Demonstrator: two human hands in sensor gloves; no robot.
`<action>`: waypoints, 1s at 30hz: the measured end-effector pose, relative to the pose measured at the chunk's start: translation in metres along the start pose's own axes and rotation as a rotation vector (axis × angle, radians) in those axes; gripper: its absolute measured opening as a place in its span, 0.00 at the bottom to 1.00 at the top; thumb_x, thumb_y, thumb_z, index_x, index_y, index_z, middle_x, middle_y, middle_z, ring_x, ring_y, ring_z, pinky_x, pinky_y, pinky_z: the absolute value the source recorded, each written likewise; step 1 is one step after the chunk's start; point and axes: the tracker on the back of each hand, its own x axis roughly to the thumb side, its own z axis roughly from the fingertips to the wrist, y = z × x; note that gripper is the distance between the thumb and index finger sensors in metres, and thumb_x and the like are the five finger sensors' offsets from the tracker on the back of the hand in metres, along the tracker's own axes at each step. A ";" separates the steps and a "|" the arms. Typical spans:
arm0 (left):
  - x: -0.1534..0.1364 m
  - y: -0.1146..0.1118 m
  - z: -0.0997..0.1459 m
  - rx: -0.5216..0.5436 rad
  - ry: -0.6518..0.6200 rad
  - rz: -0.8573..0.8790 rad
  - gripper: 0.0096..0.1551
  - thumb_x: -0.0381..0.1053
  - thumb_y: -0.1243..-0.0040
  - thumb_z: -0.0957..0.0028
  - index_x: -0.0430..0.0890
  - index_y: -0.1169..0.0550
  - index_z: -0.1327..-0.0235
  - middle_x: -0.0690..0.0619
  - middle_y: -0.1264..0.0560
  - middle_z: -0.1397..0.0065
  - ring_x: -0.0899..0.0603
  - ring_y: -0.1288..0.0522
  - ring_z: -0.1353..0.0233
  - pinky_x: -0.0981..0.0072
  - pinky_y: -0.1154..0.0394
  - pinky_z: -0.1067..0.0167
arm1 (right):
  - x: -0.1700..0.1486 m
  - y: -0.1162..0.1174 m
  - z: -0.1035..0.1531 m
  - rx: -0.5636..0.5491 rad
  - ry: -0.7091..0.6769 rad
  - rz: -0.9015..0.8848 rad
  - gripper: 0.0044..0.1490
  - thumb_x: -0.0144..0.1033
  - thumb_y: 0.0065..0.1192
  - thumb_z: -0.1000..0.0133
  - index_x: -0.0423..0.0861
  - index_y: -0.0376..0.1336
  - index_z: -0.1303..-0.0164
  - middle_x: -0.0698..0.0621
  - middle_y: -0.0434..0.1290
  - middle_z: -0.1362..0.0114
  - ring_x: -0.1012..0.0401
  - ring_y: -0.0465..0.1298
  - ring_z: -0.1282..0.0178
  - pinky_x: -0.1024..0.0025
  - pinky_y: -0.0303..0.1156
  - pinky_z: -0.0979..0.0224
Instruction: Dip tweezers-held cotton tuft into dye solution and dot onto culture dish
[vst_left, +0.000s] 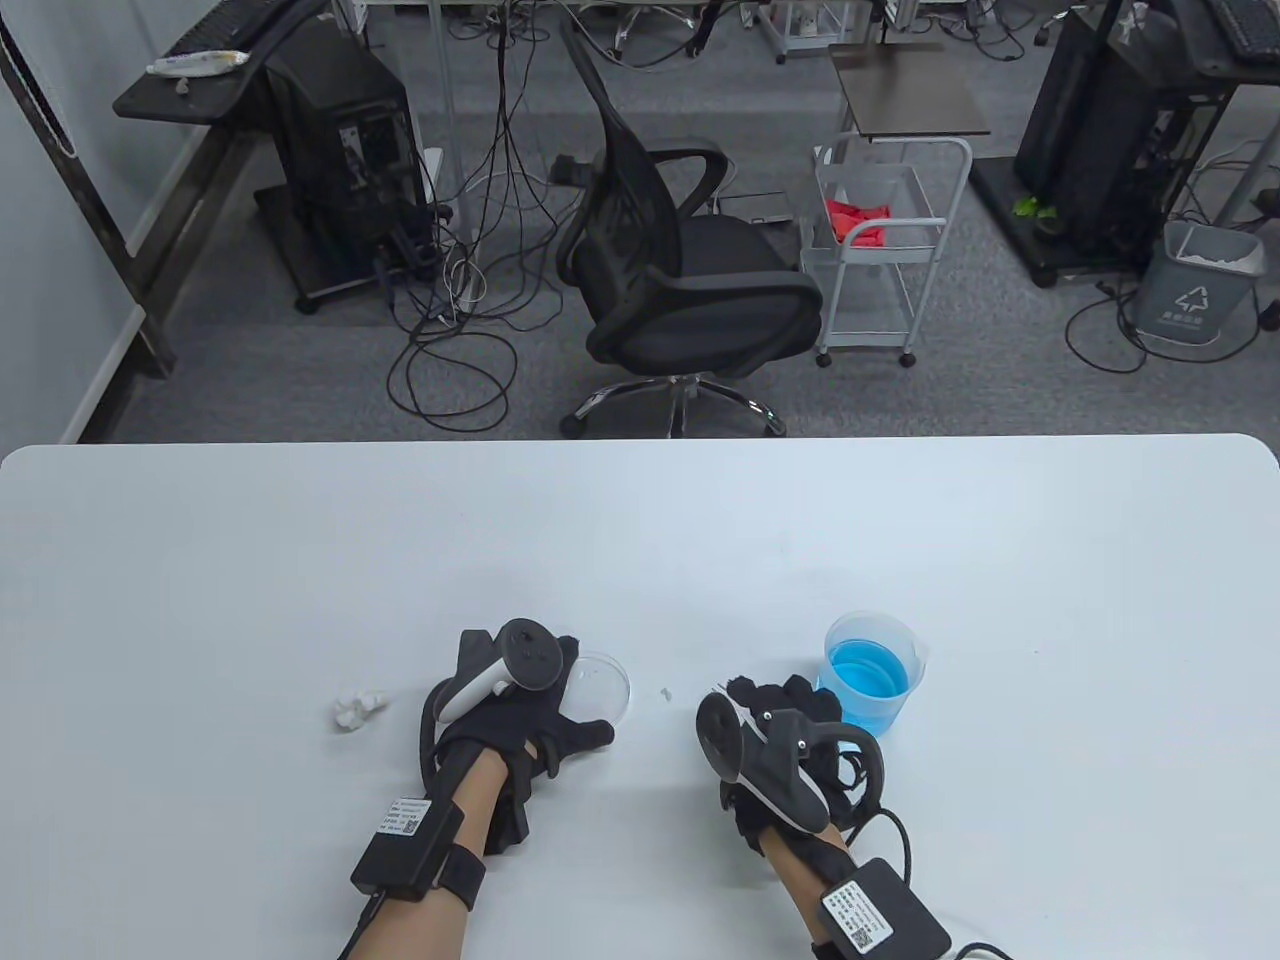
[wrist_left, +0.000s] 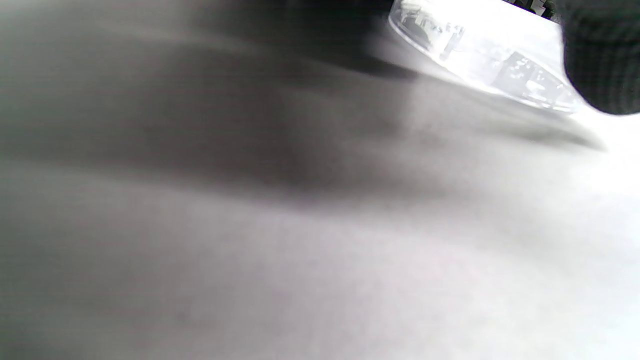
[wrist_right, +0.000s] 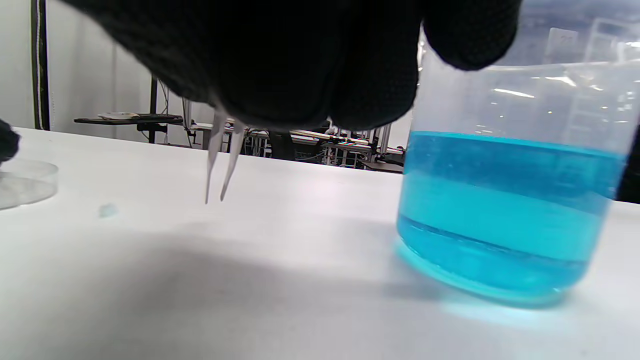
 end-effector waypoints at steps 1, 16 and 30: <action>0.000 0.000 0.000 0.001 0.000 -0.003 0.66 0.83 0.44 0.56 0.60 0.65 0.20 0.60 0.68 0.15 0.43 0.69 0.13 0.46 0.64 0.21 | -0.001 0.002 0.001 0.009 0.007 -0.004 0.22 0.40 0.74 0.52 0.49 0.77 0.48 0.57 0.84 0.58 0.57 0.82 0.44 0.44 0.69 0.34; 0.000 0.007 0.018 0.058 0.019 -0.046 0.66 0.82 0.44 0.57 0.60 0.64 0.20 0.58 0.67 0.15 0.42 0.67 0.12 0.46 0.61 0.20 | 0.016 0.031 -0.005 0.272 0.080 0.153 0.29 0.49 0.78 0.54 0.44 0.76 0.49 0.54 0.88 0.59 0.59 0.85 0.43 0.46 0.70 0.33; 0.002 0.007 0.104 0.189 0.031 -0.162 0.61 0.82 0.50 0.53 0.60 0.64 0.20 0.58 0.67 0.14 0.42 0.67 0.12 0.47 0.60 0.20 | 0.019 0.032 0.002 0.228 0.086 0.237 0.30 0.54 0.73 0.52 0.46 0.75 0.48 0.53 0.87 0.57 0.57 0.84 0.43 0.44 0.69 0.32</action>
